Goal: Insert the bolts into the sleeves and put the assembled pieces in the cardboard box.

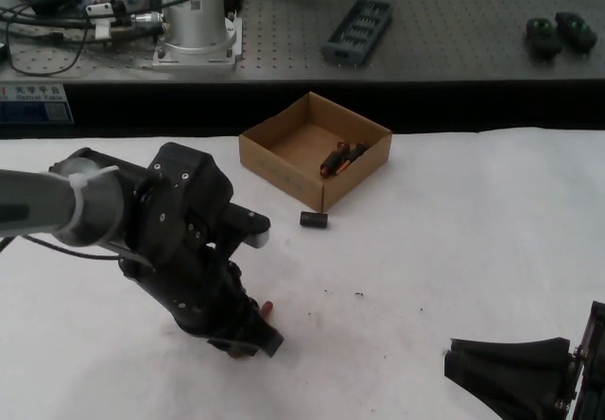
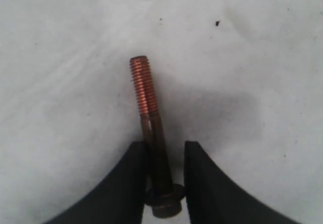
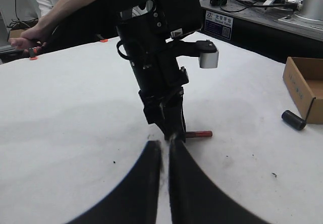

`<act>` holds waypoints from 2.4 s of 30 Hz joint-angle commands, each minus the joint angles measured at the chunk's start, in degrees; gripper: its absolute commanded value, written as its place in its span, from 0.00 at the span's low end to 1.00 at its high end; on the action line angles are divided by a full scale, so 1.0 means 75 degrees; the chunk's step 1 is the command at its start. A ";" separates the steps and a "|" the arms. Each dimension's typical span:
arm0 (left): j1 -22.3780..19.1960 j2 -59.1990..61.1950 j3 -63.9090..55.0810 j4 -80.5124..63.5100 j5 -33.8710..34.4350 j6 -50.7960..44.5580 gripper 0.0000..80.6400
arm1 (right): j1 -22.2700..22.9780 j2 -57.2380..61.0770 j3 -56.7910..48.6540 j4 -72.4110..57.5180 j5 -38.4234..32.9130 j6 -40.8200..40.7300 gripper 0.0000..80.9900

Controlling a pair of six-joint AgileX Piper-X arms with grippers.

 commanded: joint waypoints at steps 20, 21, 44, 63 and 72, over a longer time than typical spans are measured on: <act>-0.0039 -0.2302 0.0093 0.1468 -0.2086 0.8662 0.01 | -0.0047 -0.0049 -0.0010 -0.0083 0.0020 -0.0003 0.07; -0.0039 -0.2301 0.0093 0.1543 -0.2086 0.9008 0.01 | -0.0047 -0.0049 -0.0010 -0.0083 0.0020 -0.0003 0.07; -0.0039 -0.1834 0.1260 0.1158 -0.0897 1.0735 0.01 | -0.0047 -0.0049 -0.0010 -0.0083 0.0020 -0.0003 0.07; -0.0039 -0.1834 0.1423 0.0672 -0.0897 0.9802 0.53 | -0.0047 -0.0049 -0.0010 -0.0083 0.0020 -0.0003 0.07; -0.0039 -0.2406 0.1423 0.0494 -0.0897 0.7909 0.53 | -0.0047 -0.0049 -0.0010 -0.0083 0.0020 -0.0003 0.07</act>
